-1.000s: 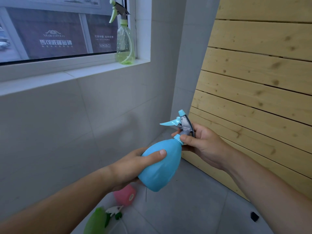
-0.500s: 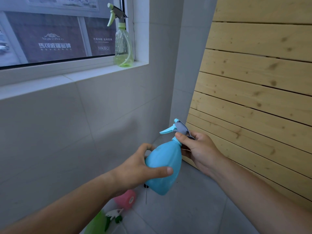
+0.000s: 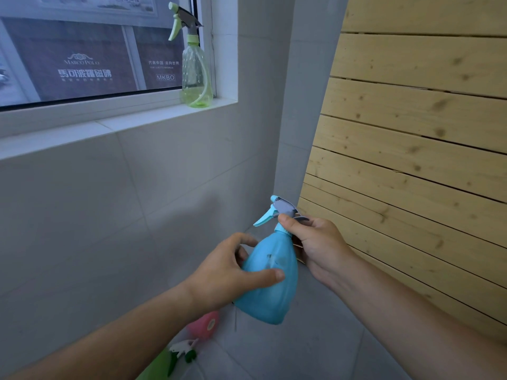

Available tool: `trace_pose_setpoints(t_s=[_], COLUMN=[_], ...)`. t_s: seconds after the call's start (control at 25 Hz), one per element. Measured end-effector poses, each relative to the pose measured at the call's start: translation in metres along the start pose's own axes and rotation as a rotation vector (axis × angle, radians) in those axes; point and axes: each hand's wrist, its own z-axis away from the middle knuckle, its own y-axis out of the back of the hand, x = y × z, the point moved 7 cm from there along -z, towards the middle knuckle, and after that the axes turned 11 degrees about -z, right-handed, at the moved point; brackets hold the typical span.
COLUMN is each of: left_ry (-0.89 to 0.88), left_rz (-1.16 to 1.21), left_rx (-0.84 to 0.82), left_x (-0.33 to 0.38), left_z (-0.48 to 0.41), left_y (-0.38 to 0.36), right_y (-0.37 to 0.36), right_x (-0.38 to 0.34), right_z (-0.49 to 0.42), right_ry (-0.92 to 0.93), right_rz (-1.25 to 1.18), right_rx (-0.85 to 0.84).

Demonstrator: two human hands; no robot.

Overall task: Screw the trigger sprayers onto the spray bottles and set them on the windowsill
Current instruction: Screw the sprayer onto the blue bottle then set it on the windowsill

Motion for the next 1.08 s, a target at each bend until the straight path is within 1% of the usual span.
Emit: trace_pose_setpoints(t_s=[0.04, 0.08, 0.16, 0.2, 0.24, 0.28, 0.36, 0.4, 0.44, 0.52, 0.56, 0.6, 0.68, 0.72, 0.76, 0.8, 0.88, 0.96, 1.0, 1.08], left_ry=[0.002, 0.040, 0.183, 0.216, 0.202, 0.169, 0.073, 0.042, 0.035, 0.118, 0.146, 0.133, 0.078, 0.062, 0.051, 0.059, 0.102, 0.086, 0.063, 0.027], left_rz=[0.033, 0.116, 0.316, 0.365, 0.360, 0.314, 0.127, 0.071, 0.084, 0.264, 0.292, 0.252, 0.023, -0.027, -0.007, 0.111, 0.364, 0.437, 0.444, 0.407], left_rx=[0.002, -0.035, -0.189, -0.242, -0.255, -0.219, -0.098, -0.075, -0.108, -0.229, -0.252, -0.226, -0.079, -0.031, -0.045, -0.100, -0.267, -0.360, -0.358, -0.283], left_x=[0.001, -0.002, -0.011, -0.012, -0.011, -0.010, -0.004, -0.001, 0.000, -0.005, -0.008, -0.008, -0.008, -0.008, -0.009, -0.011, -0.014, -0.015, -0.014, -0.011], left_z=[0.001, 0.002, 0.004, 0.006, 0.006, 0.004, 0.000, 0.000, 0.000, 0.001, 0.001, -0.001, -0.003, -0.004, -0.004, -0.004, -0.004, -0.003, -0.003, -0.003], left_y=[-0.001, -0.005, -0.016, -0.018, -0.016, -0.013, -0.007, -0.008, -0.012, -0.017, -0.017, -0.013, -0.005, -0.005, -0.008, -0.012, -0.018, -0.018, -0.017, -0.016], right_y=[0.000, 0.000, -0.002, -0.003, -0.003, -0.003, -0.004, -0.004, -0.003, -0.003, -0.003, -0.003, -0.004, -0.005, -0.007, -0.008, -0.016, -0.022, -0.023, -0.022], right_x=[0.001, 0.000, -0.001, -0.002, -0.002, -0.003, -0.003, -0.004, -0.006, -0.009, -0.009, -0.009, -0.009, -0.010, -0.012, -0.014, -0.018, -0.016, -0.014, -0.013], right_z=[0.000, 0.000, -0.001, -0.001, 0.000, 0.000, 0.001, 0.000, 0.000, 0.000, 0.000, 0.001, 0.002, 0.002, 0.002, 0.002, 0.004, 0.008, 0.009, 0.008], right_ry=[-0.012, -0.024, -0.036, -0.033, -0.028, -0.022, -0.014, -0.015, -0.018, -0.018, -0.015, -0.011, 0.007, 0.017, 0.021, 0.019, -0.003, -0.041, -0.055, -0.051], right_rz=[-0.012, -0.032, -0.074, -0.085, -0.088, -0.085, -0.075, -0.078, -0.087, -0.109, -0.116, -0.114, -0.104, -0.111, -0.135, -0.166, -0.216, -0.252, -0.263, -0.264], right_rx=[0.002, -0.004, -0.025, -0.032, -0.035, -0.034, -0.029, -0.027, -0.026, -0.027, -0.029, -0.028, -0.026, -0.026, -0.032, -0.054, -0.145, -0.213, -0.223, -0.213])
